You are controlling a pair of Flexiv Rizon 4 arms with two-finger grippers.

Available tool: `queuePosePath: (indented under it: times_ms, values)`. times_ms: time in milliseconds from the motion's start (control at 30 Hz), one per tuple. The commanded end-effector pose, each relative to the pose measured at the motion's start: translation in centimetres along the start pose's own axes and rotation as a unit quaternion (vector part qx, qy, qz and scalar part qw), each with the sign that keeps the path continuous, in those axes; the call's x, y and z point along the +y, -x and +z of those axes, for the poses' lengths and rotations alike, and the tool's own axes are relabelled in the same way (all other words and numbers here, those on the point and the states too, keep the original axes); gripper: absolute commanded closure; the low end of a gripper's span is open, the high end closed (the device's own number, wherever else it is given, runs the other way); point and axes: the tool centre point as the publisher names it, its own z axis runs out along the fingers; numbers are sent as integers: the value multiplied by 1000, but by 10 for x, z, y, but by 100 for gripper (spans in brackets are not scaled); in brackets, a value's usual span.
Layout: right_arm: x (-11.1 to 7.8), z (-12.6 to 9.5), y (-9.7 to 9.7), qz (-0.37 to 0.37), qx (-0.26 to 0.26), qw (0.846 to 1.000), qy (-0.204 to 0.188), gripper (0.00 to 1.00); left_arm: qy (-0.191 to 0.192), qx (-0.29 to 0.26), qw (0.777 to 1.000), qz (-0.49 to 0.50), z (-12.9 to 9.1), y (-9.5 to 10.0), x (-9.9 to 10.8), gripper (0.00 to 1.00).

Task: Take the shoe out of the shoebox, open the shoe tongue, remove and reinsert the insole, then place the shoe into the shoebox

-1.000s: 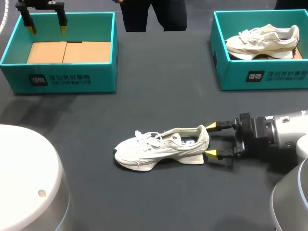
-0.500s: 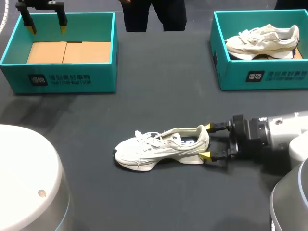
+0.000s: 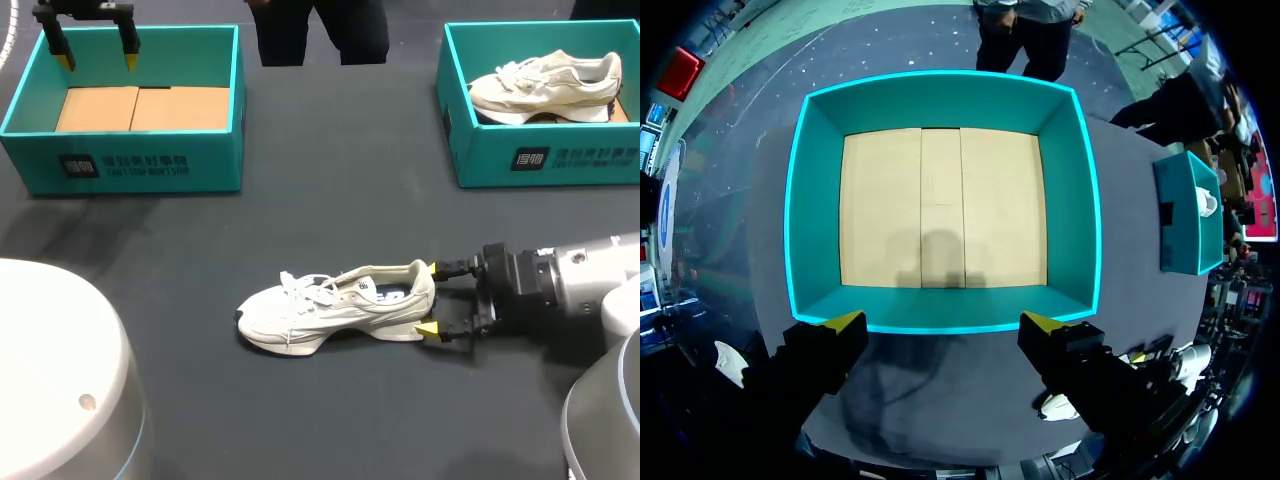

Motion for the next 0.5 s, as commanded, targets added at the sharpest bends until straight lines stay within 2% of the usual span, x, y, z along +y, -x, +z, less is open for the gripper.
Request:
queuePosePath:
  times_ms: [33,500]
  values:
    - [-1,3,2,0,9,1000,3,0,0,-1,1000,0,0,0,0,0]
    - [-1,14,7,-8,28,999,19,0,0,-1,1000,0,0,0,0,0]
